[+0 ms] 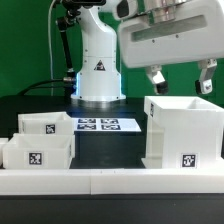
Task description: Assemble drawer
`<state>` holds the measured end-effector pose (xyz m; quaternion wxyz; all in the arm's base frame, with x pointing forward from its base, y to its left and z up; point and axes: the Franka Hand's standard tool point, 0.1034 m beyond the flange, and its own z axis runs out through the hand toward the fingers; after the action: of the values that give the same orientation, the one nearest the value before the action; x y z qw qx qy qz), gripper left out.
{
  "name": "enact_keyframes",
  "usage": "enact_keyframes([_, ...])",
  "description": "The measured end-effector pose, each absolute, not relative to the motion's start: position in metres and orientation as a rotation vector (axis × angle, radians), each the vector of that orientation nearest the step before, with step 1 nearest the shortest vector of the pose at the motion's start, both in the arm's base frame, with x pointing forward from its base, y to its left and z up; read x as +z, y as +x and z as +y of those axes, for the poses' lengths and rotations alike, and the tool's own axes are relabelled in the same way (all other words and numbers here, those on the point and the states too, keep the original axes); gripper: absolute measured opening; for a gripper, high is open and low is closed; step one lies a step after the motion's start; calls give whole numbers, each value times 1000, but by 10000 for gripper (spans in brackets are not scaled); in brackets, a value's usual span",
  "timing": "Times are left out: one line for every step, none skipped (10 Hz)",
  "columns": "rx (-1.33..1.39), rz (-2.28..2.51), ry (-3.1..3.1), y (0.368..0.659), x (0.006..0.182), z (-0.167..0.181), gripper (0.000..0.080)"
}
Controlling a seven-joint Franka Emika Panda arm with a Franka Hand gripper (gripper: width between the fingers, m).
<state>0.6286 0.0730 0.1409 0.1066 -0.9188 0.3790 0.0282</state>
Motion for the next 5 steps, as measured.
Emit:
enact_keyframes([115, 884, -2819, 623, 141, 68, 649])
enact_keyframes([98, 619, -2905, 621, 140, 62, 649])
enact_keyframes([87, 525, -2924, 621, 138, 61, 649])
enact_keyframes([79, 427, -2939, 621, 138, 61, 649])
enact_keyframes([66, 271, -2957, 621, 138, 61, 649])
